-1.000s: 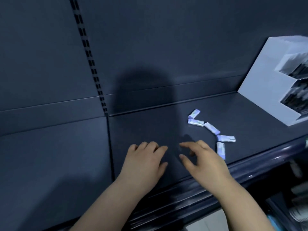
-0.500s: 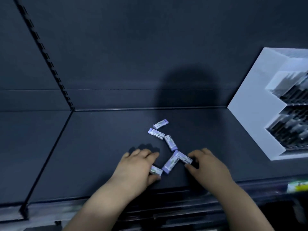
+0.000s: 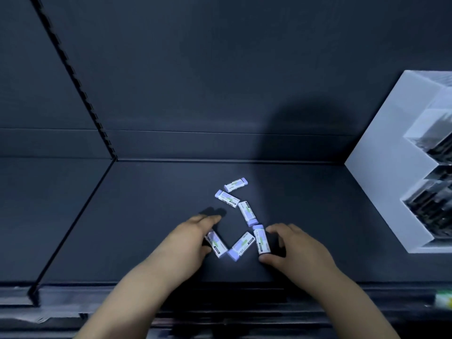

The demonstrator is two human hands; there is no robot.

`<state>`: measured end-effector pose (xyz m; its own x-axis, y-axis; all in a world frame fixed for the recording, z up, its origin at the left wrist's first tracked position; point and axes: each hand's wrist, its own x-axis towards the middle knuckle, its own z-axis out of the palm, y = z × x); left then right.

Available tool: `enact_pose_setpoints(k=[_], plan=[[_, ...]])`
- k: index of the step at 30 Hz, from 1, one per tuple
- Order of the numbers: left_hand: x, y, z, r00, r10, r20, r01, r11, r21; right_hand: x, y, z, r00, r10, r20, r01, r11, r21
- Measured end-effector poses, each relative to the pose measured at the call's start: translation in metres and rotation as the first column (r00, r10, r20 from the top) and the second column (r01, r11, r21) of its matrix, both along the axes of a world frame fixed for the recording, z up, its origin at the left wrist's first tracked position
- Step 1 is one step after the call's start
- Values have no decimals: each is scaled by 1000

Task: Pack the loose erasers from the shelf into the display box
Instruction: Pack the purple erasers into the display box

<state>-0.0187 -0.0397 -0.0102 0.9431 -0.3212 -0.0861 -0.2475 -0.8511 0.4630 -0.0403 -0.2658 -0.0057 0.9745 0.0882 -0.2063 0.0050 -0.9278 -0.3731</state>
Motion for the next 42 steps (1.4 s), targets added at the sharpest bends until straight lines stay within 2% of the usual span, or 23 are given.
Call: enact_pose_setpoints(k=[2,6,11,19,25,29,34,38,40,42], plan=[[1,2,0,1000,8,8,-8,1000,-7,3,-2,0,999,33,-2,-33,999,18],[1,1,2,999,30,-36,-27,996,88,12,-3,1,996,84,-17,-83,995,54],[-3,-7,-4,1000,-18,-7,18,999,51,21,-6,4,990,132,-41,-128,989,70],[1,-7,-3,1000,-24,-7,25,995,101,24,-1,7,983,181,20,-181,984,-1],[1,-8,-6,1000,-26,4,26,997,78,25,0,9,985,158,77,-160,987,25],[0,-5,-8,999,-34,27,34,999,15,24,-2,6,989,134,54,-134,991,-8],[-3,-1,-7,1000,-11,19,14,983,-181,25,1,3,988,154,35,-153,988,-5],[-2,1,-7,999,0,35,7,978,-209,26,-1,3,989,145,25,-145,989,-2],[-1,1,-9,999,0,37,8,977,-214,26,-4,3,993,109,52,-112,992,53],[0,1,-10,1000,4,23,2,976,-219,26,-3,2,996,59,68,-70,982,173]])
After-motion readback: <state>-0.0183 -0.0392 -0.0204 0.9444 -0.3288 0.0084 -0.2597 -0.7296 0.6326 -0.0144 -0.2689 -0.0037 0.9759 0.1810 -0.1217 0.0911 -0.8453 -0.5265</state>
